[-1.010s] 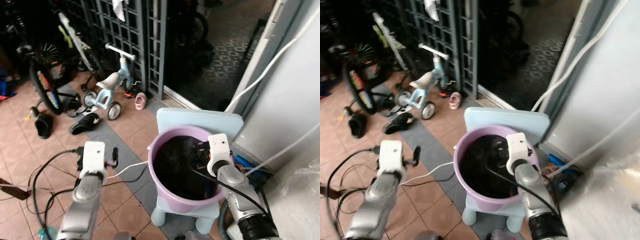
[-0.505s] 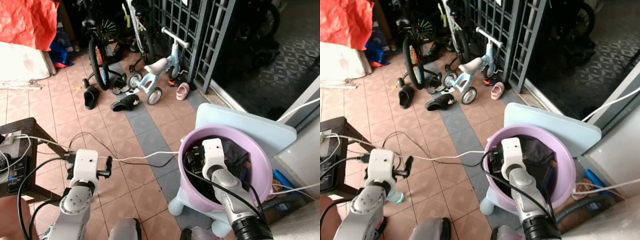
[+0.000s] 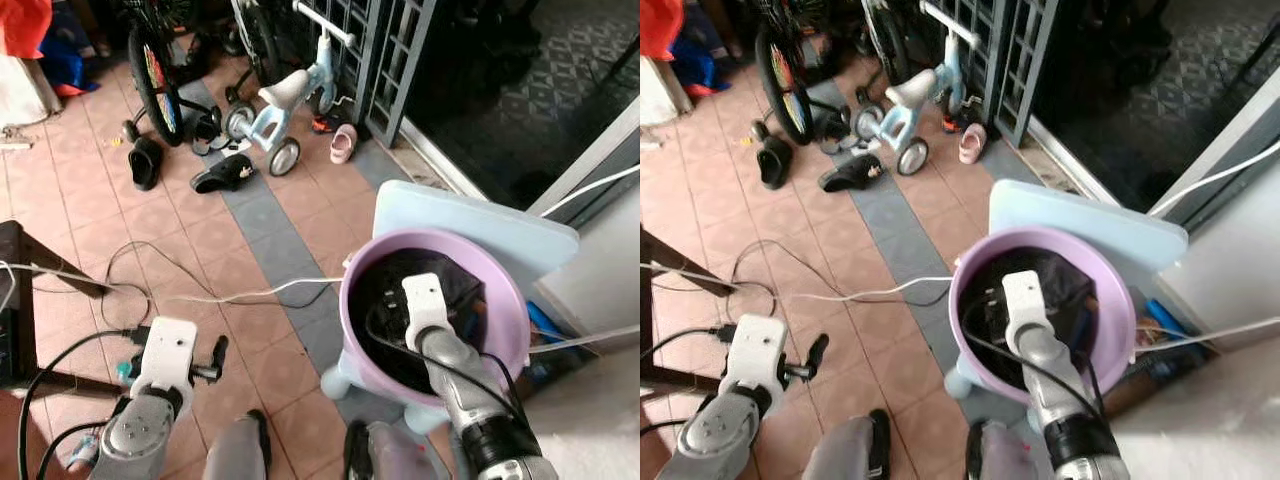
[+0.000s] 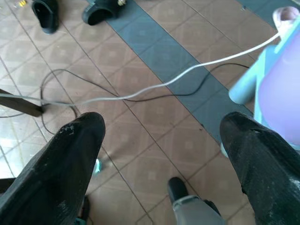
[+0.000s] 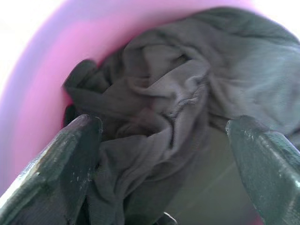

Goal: Clothes washing

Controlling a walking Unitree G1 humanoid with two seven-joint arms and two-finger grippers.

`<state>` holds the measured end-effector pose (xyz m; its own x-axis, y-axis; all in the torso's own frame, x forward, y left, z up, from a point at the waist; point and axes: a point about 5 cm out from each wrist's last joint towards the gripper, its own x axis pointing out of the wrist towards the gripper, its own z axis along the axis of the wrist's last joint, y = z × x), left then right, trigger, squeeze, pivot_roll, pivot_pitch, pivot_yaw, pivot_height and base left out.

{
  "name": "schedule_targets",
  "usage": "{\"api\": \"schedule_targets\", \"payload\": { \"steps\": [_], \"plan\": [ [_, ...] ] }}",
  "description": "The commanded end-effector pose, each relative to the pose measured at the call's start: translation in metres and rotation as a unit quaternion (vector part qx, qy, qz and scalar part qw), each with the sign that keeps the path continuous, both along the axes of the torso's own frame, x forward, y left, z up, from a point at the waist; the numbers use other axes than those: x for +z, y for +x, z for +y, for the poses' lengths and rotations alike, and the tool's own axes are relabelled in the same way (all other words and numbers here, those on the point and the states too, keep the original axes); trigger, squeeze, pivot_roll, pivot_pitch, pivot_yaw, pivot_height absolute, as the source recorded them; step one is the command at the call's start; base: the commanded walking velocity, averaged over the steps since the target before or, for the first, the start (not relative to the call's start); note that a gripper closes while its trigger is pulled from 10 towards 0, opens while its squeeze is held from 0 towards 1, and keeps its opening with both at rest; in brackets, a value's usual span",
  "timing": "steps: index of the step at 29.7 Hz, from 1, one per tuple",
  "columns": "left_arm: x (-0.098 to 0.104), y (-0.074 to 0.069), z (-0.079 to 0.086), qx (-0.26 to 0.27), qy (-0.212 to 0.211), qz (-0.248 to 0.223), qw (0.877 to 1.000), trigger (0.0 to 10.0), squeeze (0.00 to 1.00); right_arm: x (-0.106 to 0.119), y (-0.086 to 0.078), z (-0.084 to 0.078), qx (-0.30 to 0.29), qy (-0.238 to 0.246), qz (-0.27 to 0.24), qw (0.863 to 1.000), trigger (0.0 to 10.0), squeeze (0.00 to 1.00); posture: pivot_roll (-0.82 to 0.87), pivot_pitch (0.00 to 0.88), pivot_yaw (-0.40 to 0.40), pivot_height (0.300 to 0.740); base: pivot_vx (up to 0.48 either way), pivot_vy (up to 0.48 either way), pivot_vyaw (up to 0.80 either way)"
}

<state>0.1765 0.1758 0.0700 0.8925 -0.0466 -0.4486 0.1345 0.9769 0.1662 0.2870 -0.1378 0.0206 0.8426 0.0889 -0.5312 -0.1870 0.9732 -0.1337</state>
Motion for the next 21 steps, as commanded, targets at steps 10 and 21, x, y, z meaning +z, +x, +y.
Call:
{"api": "schedule_targets", "payload": {
  "steps": [10,21],
  "plan": [
    [0.003,-0.018,-0.012,-0.002,-0.005,0.008,1.000,10.0,0.00,-0.013,0.010,0.032,0.055,-0.024,0.008,0.998,8.4,0.00,0.18,0.397,-0.115,0.740,0.000,0.000,0.00],
    [0.012,-0.036,-0.010,0.003,0.003,0.020,1.000,10.0,0.00,-0.017,0.013,0.060,0.071,-0.073,0.009,0.995,0.0,0.00,0.23,0.430,-0.124,0.740,0.000,0.000,0.00]
  ]
}}
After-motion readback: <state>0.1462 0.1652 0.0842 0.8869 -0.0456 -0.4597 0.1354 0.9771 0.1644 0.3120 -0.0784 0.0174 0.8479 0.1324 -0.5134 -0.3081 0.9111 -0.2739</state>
